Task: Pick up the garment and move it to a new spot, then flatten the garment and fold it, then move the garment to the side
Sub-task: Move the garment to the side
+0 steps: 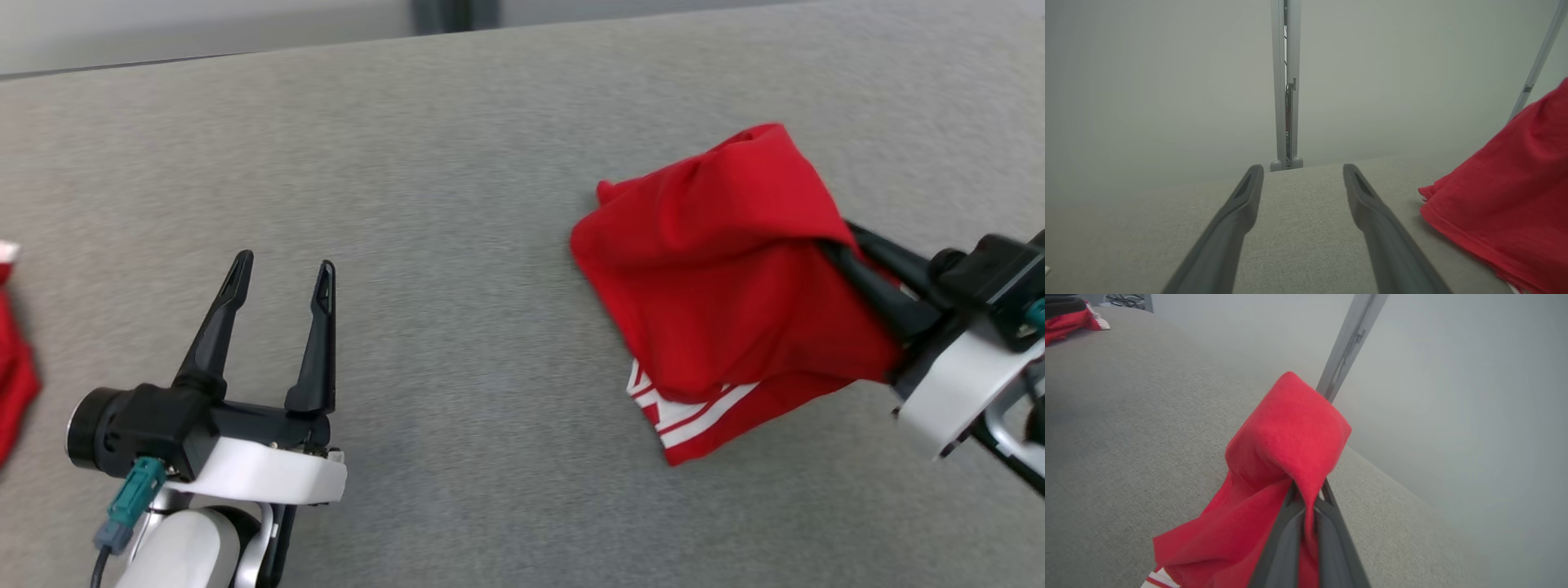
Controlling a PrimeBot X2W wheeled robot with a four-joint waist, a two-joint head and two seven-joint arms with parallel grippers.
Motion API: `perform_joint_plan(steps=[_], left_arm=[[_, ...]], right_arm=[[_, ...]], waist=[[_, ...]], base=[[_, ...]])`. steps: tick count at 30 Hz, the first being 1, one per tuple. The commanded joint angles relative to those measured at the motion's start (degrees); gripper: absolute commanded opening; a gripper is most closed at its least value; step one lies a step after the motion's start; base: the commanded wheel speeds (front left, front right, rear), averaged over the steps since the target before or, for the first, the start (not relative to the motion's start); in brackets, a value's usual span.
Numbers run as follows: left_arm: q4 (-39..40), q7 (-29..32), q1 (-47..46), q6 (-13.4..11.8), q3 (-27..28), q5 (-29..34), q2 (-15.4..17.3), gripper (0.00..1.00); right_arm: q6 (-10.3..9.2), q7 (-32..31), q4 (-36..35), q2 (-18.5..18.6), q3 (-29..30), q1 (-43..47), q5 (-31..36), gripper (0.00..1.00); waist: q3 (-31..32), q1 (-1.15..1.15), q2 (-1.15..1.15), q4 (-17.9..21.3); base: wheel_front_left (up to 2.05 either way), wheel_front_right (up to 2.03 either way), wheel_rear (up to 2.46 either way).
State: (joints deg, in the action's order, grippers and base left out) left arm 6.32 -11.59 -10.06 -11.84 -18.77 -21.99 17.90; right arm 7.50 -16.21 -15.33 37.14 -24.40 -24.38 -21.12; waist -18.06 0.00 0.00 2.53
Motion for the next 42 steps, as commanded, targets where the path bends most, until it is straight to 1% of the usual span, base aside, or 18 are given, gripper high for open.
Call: perform_joint_plan(steps=[1, 2, 5, 10, 12, 13, 16, 20, 22, 23, 24, 25, 26, 31, 35, 37, 38, 42], left_arm=[[0.2, 0.2, -1.3, 0.2, 0.1, 0.5, 0.8, 1.00], [0.8, 0.7, -1.9, 0.3, 0.0, 0.7, 1.0, 1.00], [1.2, 1.5, -2.6, 0.5, -0.2, 0.9, 1.8, 1.00], [2.2, 3.5, -4.8, 1.2, -1.0, 1.9, 3.0, 1.00], [2.5, 4.0, -5.1, 1.3, -1.2, 2.1, 3.1, 1.00], [2.8, 4.4, -5.7, 1.4, -1.4, 2.3, 3.3, 1.00], [3.6, 5.6, -7.2, 1.9, -2.0, 2.8, 4.1, 1.00], [4.6, 6.9, -8.7, 2.4, -2.4, 3.4, 4.6, 1.00], [4.8, 7.3, -9.1, 2.5, -2.5, 3.6, 4.9, 1.00], [5.0, 7.4, -9.4, 2.5, -2.5, 3.7, 5.1, 1.00], [5.1, 7.6, -9.7, 2.5, -2.5, 3.6, 5.3, 1.00], [5.1, 7.7, -9.9, 2.6, -2.5, 3.6, 5.3, 1.00], [5.1, 7.8, -9.8, 2.7, -2.5, 3.6, 5.4, 1.00], [4.4, 7.5, -10.6, 2.6, -2.8, 3.2, 5.2, 1.00], [3.3, 6.3, -10.0, 2.3, -2.7, 2.7, 4.5, 1.00], [2.7, 5.7, -9.2, 2.0, -2.4, 2.2, 4.3, 1.00], [2.4, 5.4, -8.8, 1.8, -2.2, 2.0, 4.2, 1.00], [1.6, 4.4, -7.6, 0.9, -1.4, 1.4, 4.0, 1.00]], right_arm=[[-0.01, -0.6, -0.7, 0.9, 0.9, -0.9, -0.5, 0.00], [0.00, -1.2, -1.3, 1.6, 1.5, -1.2, -1.2, 0.00], [-0.01, -0.2, 1.1, 1.9, 1.7, -1.7, -2.9, 0.00], [0.00, 5.0, 11.3, 2.2, 2.7, -4.6, -4.5, 0.00], [-0.01, 6.7, 13.5, 2.1, 3.0, -5.5, -4.1, 0.00], [-0.01, 8.1, 16.4, 1.8, 3.7, -6.4, -4.1, 0.00], [-0.01, 12.4, 24.6, 2.3, 4.5, -9.2, -2.0, 0.00], [-0.01, 17.9, 35.1, 3.3, 5.3, -13.4, 3.7, 0.00], [-0.01, 20.4, 39.5, 2.7, 5.5, -15.5, 5.1, 0.00], [-0.01, 21.1, 41.7, 2.6, 5.9, -16.8, 6.6, 0.06], [-0.01, 21.9, 43.6, 2.2, 6.3, -17.7, 7.4, 0.33], [-0.01, 22.5, 45.2, 1.1, 6.7, -18.4, 7.5, 0.33], [0.00, 22.8, 46.9, 0.5, 6.8, -19.0, 8.1, 1.00], [-0.01, 26.6, 52.5, -2.4, 10.6, -21.3, 9.5, 1.00], [-0.01, 29.4, 53.7, -6.0, 15.1, -19.9, 7.1, 1.00], [0.00, 30.6, 51.8, -8.1, 17.9, -18.8, 5.6, 1.00], [0.00, 31.0, 50.2, -10.5, 19.9, -18.1, 2.9, 1.00], [0.00, 31.5, 40.1, -17.0, 23.5, -13.0, -0.7, 1.00]], waist=[[-1.6, 0.00, 0.00, 4.1], [-2.4, 0.00, 0.00, 6.2], [-3.6, 0.00, 0.00, 9.1], [-6.2, 0.00, 0.00, 12.6], [-6.7, 0.00, 0.00, 13.1], [-7.3, 0.00, 0.00, 13.5], [-9.2, 0.00, 0.00, 14.3], [-11.5, 0.00, 0.00, 14.7], [-12.3, 0.00, 0.00, 14.7], [-12.8, 0.00, 0.00, 14.8], [-13.3, 0.00, 0.00, 14.8], [-13.5, 0.00, 0.00, 14.8], [-13.7, 0.00, 0.00, 14.8], [-13.9, 0.00, 0.00, 14.6], [-12.7, 0.00, 0.00, 13.9], [-11.7, 0.00, 0.00, 13.5], [-11.0, 0.00, 0.00, 13.3], [-9.0, 0.00, 0.00, 11.9]], base=[[0.00, 0.00, 0.00], [0.00, 0.00, 0.00], [0.00, 0.00, 0.00], [0.00, 0.00, 0.00], [0.00, 0.00, 0.00], [0.00, 0.00, 0.00], [0.00, 0.00, 0.00], [0.00, 0.00, 0.00], [0.00, 0.00, 0.00], [0.00, 0.00, 0.00], [0.00, 0.00, 0.00], [0.00, 0.00, 0.00], [0.00, 0.00, 0.00], [0.00, 0.00, 0.00], [0.00, 0.00, 0.00], [0.00, 0.00, 0.00], [0.00, 0.00, 0.00], [0.00, 0.00, 0.00]])
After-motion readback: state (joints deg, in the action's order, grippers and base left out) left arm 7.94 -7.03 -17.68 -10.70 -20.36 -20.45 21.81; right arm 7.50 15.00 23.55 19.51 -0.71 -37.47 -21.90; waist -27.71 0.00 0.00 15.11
